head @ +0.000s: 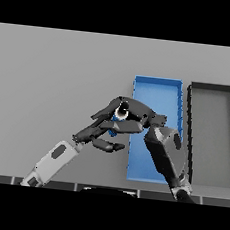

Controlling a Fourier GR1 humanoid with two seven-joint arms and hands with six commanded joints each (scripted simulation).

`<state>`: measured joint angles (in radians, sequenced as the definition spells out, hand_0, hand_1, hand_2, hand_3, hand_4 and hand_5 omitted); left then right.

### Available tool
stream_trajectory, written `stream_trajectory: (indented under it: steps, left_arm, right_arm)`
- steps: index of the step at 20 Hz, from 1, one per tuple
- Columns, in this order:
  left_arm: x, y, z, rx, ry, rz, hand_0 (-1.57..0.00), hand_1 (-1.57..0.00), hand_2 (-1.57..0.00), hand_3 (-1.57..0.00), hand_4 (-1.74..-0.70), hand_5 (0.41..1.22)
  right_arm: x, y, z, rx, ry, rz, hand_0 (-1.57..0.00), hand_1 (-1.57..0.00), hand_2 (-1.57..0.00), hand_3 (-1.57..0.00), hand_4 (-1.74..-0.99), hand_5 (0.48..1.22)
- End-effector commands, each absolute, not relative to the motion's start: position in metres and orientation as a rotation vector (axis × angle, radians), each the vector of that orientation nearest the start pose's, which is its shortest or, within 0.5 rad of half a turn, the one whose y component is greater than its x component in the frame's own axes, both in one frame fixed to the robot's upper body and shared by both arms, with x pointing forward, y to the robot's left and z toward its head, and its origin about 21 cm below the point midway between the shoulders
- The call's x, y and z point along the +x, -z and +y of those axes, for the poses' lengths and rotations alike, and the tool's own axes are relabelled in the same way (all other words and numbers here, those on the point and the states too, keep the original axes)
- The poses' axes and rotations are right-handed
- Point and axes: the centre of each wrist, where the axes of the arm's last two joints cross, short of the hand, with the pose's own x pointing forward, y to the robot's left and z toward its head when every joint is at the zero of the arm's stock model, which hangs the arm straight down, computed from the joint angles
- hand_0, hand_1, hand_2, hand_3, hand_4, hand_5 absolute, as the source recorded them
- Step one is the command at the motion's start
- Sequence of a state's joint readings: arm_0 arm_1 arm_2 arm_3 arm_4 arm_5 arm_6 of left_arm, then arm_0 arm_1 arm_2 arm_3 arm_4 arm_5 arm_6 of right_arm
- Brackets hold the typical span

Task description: Pick up the blue pipe and place it into the blue bin.

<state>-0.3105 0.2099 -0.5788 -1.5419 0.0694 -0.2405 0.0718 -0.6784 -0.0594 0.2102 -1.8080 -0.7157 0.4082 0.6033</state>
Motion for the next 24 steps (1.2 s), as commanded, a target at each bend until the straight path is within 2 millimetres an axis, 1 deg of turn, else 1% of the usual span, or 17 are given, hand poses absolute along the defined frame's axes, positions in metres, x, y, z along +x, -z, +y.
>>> stream_trajectory:
  steps: [1,2,3,5,7,8,10,11,13,14,15,16,17,19,21,22,24]
  left_arm:
    - [0.267,-0.045,0.114,-0.487,0.944,-1.519,0.0,0.0,0.0,0.0,-0.87,0.509]
    - [0.267,-0.046,0.112,-0.491,0.946,-1.522,0.0,0.0,0.0,0.0,-0.86,0.503]
    - [0.27,-0.047,0.116,-0.485,0.95,-1.52,0.0,0.0,0.0,0.0,-0.86,0.498]
    - [0.268,-0.047,0.117,-0.506,0.954,-1.528,0.0,0.0,0.0,0.0,-0.87,0.486]
    - [0.267,-0.048,0.117,-0.502,0.957,-1.532,0.0,0.0,0.0,0.0,-0.87,0.484]
    - [0.266,-0.049,0.115,-0.5,0.958,-1.528,0.0,0.0,0.0,0.0,-0.86,0.483]
    - [0.265,-0.048,0.116,-0.485,0.957,-1.518,0.0,0.0,0.0,0.0,-0.86,0.484]
    - [0.264,-0.048,0.118,-0.473,0.953,-1.52,0.0,0.0,0.0,0.0,-0.85,0.484]
    - [0.263,-0.051,0.119,-0.467,0.944,-1.524,0.0,0.0,0.0,0.0,-0.84,0.477]
    - [0.265,-0.052,0.12,-0.451,0.943,-1.532,0.0,0.0,0.0,0.0,-0.84,0.474]
    - [0.266,-0.05,0.122,-0.44,0.946,-1.531,0.0,0.0,0.0,0.0,-0.83,0.47]
    - [0.263,-0.049,0.122,-0.439,0.953,-1.531,0.0,0.0,0.0,0.0,-0.83,0.467]
    - [0.266,-0.051,0.122,-0.425,0.957,-1.527,0.0,0.0,0.0,0.0,-0.83,0.465]
    - [0.267,-0.052,0.122,-0.418,0.955,-1.521,0.0,0.0,0.0,0.0,-0.83,0.461]
    - [0.267,-0.052,0.127,-0.424,0.955,-1.538,0.0,0.0,0.0,0.0,-0.83,0.462]
    - [0.266,-0.05,0.126,-0.429,0.958,-1.533,0.0,0.0,0.0,0.0,-0.83,0.463]
    - [0.266,-0.051,0.127,-0.432,0.96,-1.53,0.0,0.0,0.0,0.0,-0.83,0.466]
  right_arm:
    - [0.293,-0.237,-0.108,1.046,-0.877,-1.593,-1.57,-1.57,-1.57,-1.57,-1.492,1.221]
    - [0.295,-0.25,-0.11,1.04,-0.877,-1.626,-1.57,-1.57,-1.57,-1.57,-1.493,1.221]
    - [0.295,-0.264,-0.113,1.05,-0.888,-1.662,-1.57,-1.57,-1.57,-1.57,-1.494,1.221]
    - [0.303,-0.29,-0.119,1.02,-0.907,-1.759,-1.57,-1.57,-1.57,-1.57,-1.495,1.221]
    - [0.319,-0.309,-0.127,0.964,-0.833,-1.819,-1.57,-1.57,-1.57,-1.57,-1.496,1.221]
    - [0.325,-0.315,-0.13,0.935,-0.785,-1.849,-1.57,-1.57,-1.57,-1.57,-1.496,1.221]
    - [0.337,-0.325,-0.145,0.823,-0.713,-1.887,-1.57,-1.57,-1.57,-1.57,-1.498,1.221]
    - [0.346,-0.326,-0.153,0.765,-0.687,-1.887,-1.57,-1.57,-1.57,-1.57,-1.498,1.221]
    - [0.366,-0.313,-0.17,0.64,-0.609,-1.862,-1.57,-1.57,-1.57,-1.57,-1.498,1.221]
    - [0.375,-0.304,-0.184,0.594,-0.565,-1.832,-1.57,-1.57,-1.57,-1.57,-1.498,1.221]
    - [0.38,-0.3,-0.194,0.561,-0.539,-1.814,-1.57,-1.57,-1.57,-1.57,-1.499,1.221]
    - [0.386,-0.288,-0.206,0.531,-0.495,-1.772,-1.57,-1.57,-1.57,-1.57,-1.499,1.221]
    - [0.39,-0.28,-0.215,0.501,-0.442,-1.74,-1.57,-1.57,-1.57,-1.57,-1.499,1.221]
    - [0.4,-0.261,-0.229,0.432,-0.383,-1.673,-1.57,-1.57,-1.57,-1.57,-1.499,1.221]
    - [0.402,-0.239,-0.247,0.39,-0.334,-1.608,-1.57,-1.57,-1.57,-1.57,-1.499,1.221]
    - [0.4,-0.223,-0.25,0.371,-0.311,-1.556,-1.57,-1.57,-1.57,-1.57,-1.499,1.221]
    - [0.395,-0.199,-0.259,0.323,-0.26,-1.465,-1.57,-1.57,-1.57,-1.57,-1.499,1.221]
